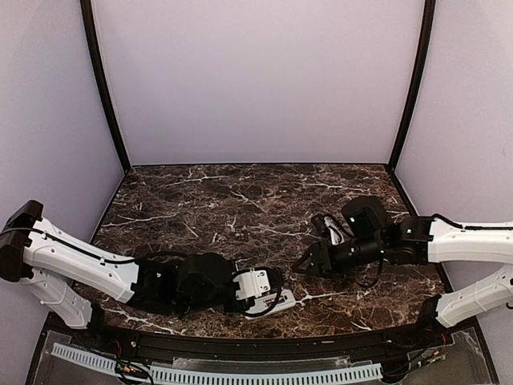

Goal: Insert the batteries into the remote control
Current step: Pick up the battery cover from the remote control without the battery cover, then pass from the left arm to the right

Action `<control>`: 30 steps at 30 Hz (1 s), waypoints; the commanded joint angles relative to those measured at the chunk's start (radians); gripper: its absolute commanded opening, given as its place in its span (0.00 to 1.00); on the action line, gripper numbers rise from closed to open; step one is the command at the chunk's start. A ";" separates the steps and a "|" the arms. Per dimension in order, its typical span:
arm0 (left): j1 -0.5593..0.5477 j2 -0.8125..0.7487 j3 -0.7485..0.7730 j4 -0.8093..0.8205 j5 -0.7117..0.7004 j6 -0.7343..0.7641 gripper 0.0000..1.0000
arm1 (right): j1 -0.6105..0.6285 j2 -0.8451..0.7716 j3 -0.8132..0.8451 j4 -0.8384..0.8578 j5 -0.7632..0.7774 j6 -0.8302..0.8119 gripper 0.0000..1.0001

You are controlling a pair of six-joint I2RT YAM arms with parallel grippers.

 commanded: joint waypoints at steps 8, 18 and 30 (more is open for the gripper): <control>-0.071 0.048 -0.157 1.079 -0.466 1.005 0.00 | 0.014 -0.038 0.091 0.244 -0.111 0.078 0.75; -0.117 0.235 -0.106 1.396 -0.465 1.295 0.00 | 0.038 -0.048 0.088 0.298 -0.075 0.111 0.74; -0.129 0.215 -0.100 1.397 -0.478 1.314 0.00 | 0.039 0.024 0.081 0.261 -0.123 0.129 0.49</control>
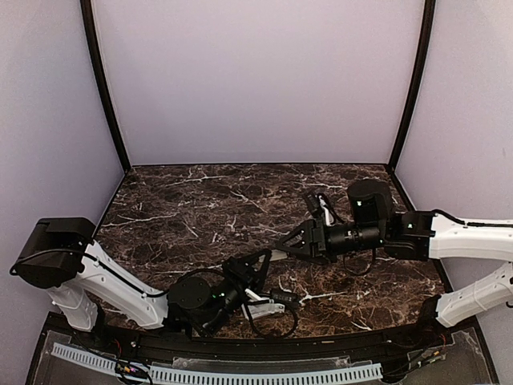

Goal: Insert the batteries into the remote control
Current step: Pass from the left arm to the right

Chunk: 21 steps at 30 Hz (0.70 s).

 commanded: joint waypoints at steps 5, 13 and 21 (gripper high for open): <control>-0.013 -0.042 0.014 0.306 -0.036 0.015 0.00 | 0.011 0.032 -0.010 0.096 -0.071 0.032 0.37; -0.016 -0.036 0.020 0.307 -0.030 0.008 0.00 | 0.011 0.063 -0.024 0.186 -0.106 0.068 0.23; -0.018 -0.029 0.021 0.307 -0.031 0.001 0.00 | 0.010 0.065 -0.045 0.244 -0.109 0.093 0.11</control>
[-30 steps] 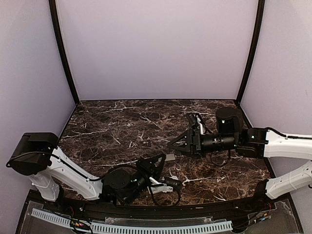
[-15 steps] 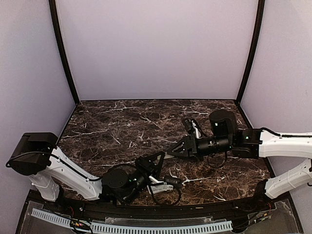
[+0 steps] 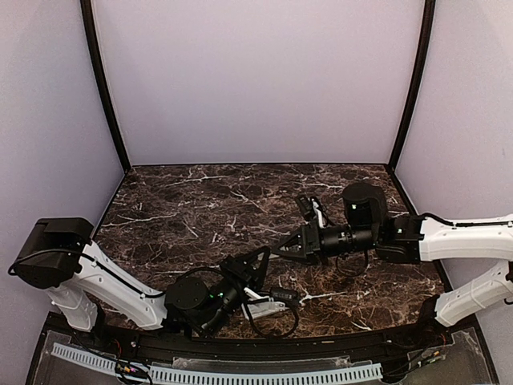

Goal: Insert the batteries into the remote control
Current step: Pass from the left arm to the right, then hold the remote control without the battery cover at the center of the board.

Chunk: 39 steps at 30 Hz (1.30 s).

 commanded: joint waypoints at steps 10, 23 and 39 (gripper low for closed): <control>-0.006 -0.006 0.006 0.280 -0.024 -0.032 0.38 | -0.001 -0.058 -0.079 0.088 0.018 0.037 0.00; 0.033 -0.118 0.133 -0.790 0.093 -0.834 0.82 | -0.114 -0.165 -0.056 -0.162 0.070 -0.100 0.00; 0.341 -0.224 0.218 -1.640 1.095 -1.705 0.84 | -0.169 -0.184 -0.188 -0.158 0.050 -0.181 0.00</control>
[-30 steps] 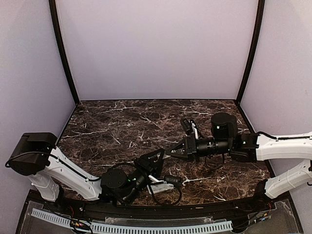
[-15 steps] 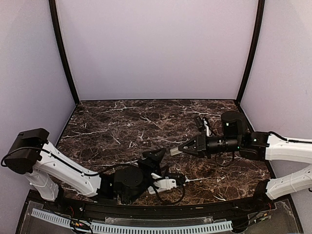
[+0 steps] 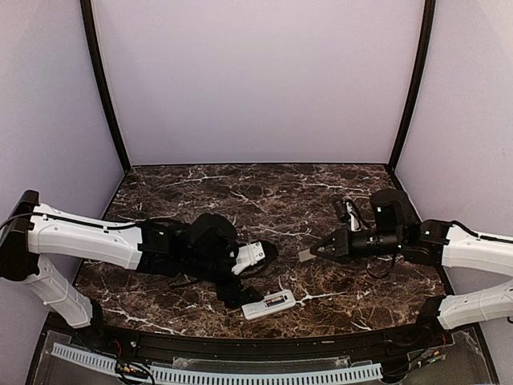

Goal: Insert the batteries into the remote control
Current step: Hold the remote control without the battery cover at the center of the board.

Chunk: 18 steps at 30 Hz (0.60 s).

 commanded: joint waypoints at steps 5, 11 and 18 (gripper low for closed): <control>-0.004 0.000 -0.219 -0.011 0.085 -0.138 0.84 | 0.061 0.190 -0.116 0.256 -0.081 0.001 0.00; -0.014 0.081 -0.255 0.086 0.027 -0.101 0.85 | 0.091 0.366 -0.117 0.440 -0.170 -0.009 0.00; -0.072 0.150 -0.285 0.192 0.021 -0.120 0.85 | 0.113 0.505 -0.120 0.600 -0.255 -0.005 0.00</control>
